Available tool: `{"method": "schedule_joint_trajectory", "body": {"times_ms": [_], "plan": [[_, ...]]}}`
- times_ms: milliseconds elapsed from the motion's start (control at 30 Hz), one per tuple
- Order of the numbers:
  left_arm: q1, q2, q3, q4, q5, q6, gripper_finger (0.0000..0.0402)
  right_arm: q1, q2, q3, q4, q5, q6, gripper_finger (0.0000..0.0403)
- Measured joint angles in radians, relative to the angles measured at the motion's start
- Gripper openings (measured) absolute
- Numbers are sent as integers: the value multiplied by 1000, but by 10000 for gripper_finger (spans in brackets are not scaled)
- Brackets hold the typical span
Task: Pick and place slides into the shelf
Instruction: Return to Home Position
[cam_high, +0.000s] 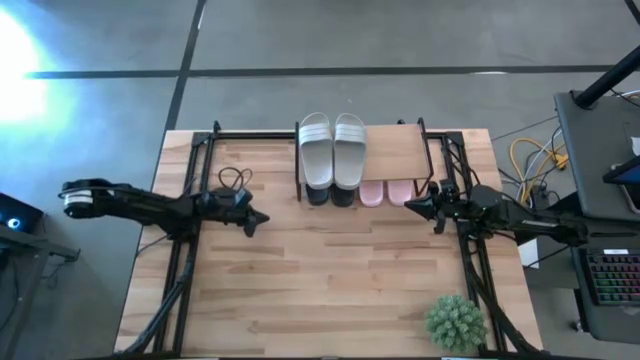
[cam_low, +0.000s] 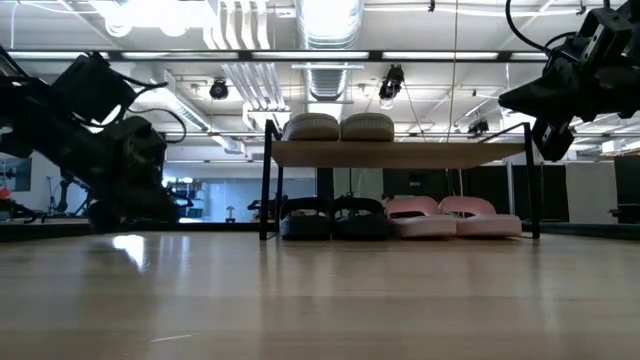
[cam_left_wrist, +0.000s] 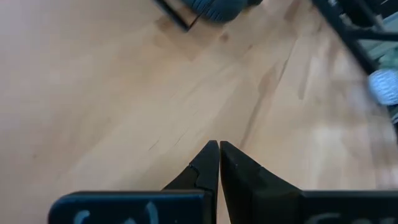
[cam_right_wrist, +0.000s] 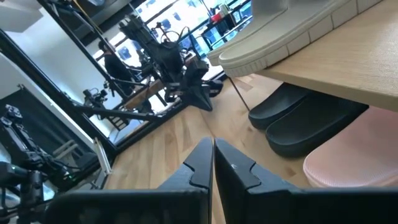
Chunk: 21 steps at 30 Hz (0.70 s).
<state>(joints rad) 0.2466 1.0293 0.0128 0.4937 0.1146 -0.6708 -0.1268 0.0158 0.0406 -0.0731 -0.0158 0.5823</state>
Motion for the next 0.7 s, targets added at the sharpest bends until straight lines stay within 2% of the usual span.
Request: {"method": "schedule_joint_trajectory", "body": {"times_ms": [467,700], "plan": [[-1,174,6,28,-3,10,0,0,0,0,0,-1,0,8],[0,216,3,156,-7,-3,0,0,0,0,0,0,1,8]]}}
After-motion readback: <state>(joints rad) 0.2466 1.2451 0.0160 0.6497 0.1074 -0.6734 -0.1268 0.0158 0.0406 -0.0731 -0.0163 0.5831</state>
